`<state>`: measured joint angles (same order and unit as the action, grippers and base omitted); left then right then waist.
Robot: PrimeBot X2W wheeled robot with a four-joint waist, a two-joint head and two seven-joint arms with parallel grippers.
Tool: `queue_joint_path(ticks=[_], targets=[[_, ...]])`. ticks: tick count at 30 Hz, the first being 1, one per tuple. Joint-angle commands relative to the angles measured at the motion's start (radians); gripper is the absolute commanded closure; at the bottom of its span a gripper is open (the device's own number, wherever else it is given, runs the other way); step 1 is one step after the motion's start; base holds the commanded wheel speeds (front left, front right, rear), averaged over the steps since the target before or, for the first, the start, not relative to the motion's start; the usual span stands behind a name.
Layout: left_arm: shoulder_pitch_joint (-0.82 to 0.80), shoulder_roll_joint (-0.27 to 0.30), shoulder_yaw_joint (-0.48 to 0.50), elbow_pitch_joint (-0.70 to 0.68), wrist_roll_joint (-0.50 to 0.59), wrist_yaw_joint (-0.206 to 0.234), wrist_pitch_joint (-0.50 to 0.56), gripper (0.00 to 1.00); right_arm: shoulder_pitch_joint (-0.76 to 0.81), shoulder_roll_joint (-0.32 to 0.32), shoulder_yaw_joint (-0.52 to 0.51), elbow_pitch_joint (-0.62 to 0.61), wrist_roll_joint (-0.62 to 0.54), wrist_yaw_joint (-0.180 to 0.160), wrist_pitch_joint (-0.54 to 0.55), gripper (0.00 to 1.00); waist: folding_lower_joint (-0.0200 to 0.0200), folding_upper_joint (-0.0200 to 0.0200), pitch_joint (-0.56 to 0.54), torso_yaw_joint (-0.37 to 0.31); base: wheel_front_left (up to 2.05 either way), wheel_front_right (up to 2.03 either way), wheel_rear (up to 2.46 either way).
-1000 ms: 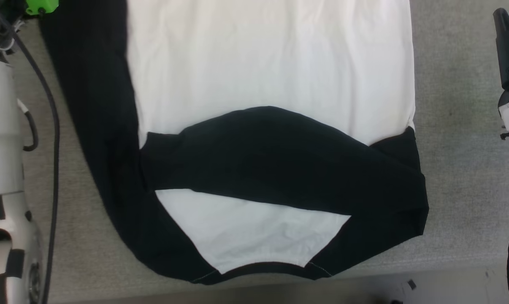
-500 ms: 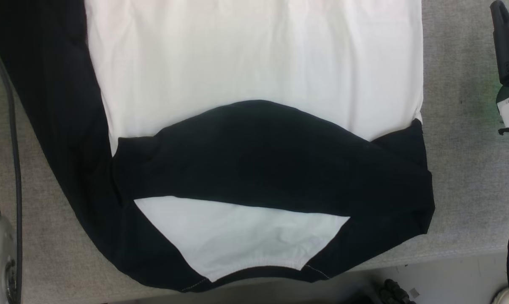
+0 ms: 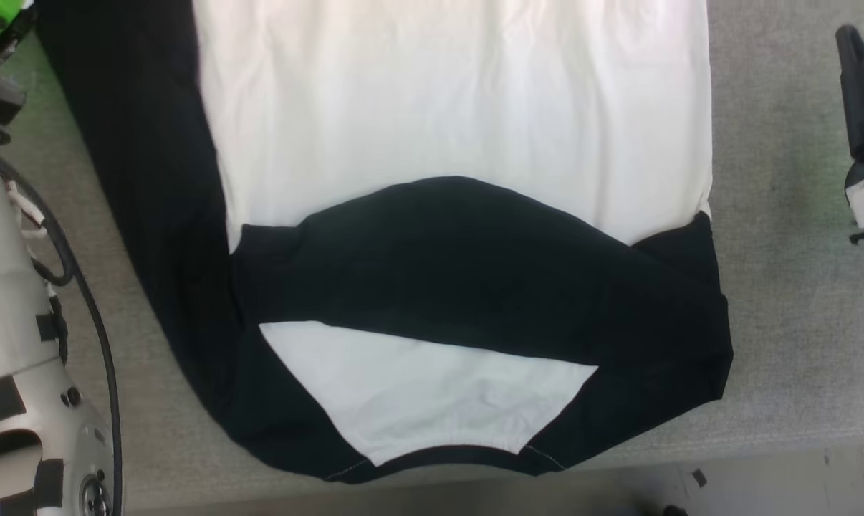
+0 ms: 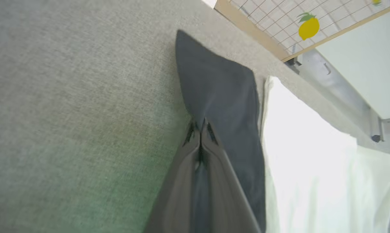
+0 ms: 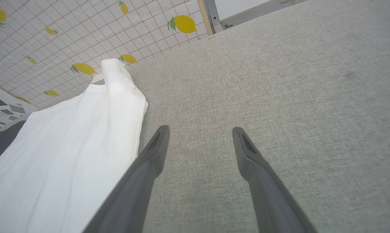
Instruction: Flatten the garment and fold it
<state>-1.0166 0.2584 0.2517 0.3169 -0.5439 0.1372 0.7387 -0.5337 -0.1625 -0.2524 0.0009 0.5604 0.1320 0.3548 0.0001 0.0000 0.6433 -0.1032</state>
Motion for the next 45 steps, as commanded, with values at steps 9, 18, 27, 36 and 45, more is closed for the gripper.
queue_joint_path(ticks=[9, 18, 27, 36, 45], targets=[[0.143, -0.025, 0.078, -0.015, -0.078, -0.091, -0.131, 1.0, 0.098, 0.014, -0.046, 0.054, -0.031, -0.001, 0.013, 0.0, -0.0001, 0.0, -0.276, 0.128, 0.0, 0.0, 0.0], [0.266, -0.088, 0.02, -0.126, -0.074, -0.158, -0.175, 1.0, 0.169, 0.06, -0.075, 0.079, -0.04, -0.001, 0.037, 0.0, -0.0001, 0.0, -0.448, 0.165, 0.0, 0.0, 0.0], [0.368, -0.197, -0.292, -0.235, -0.034, -0.204, -0.108, 1.0, 0.216, 0.078, -0.098, 0.069, -0.069, -0.001, 0.056, 0.0, -0.0001, 0.0, -0.535, 0.168, 0.0, 0.0, 0.0], [0.424, -0.208, -0.702, -0.126, -0.116, -0.171, -0.166, 1.0, 0.214, 0.096, -0.097, 0.056, -0.065, -0.001, 0.065, 0.0, -0.0001, 0.0, -0.479, 0.095, 0.0, 0.0, 0.0], [0.441, -0.208, -1.027, 0.098, -0.193, -0.158, -0.189, 1.0, 0.205, 0.099, -0.103, 0.062, -0.055, -0.001, 0.056, 0.0, -0.0001, 0.0, -0.417, 0.021, 0.0, 0.0, 0.0]])
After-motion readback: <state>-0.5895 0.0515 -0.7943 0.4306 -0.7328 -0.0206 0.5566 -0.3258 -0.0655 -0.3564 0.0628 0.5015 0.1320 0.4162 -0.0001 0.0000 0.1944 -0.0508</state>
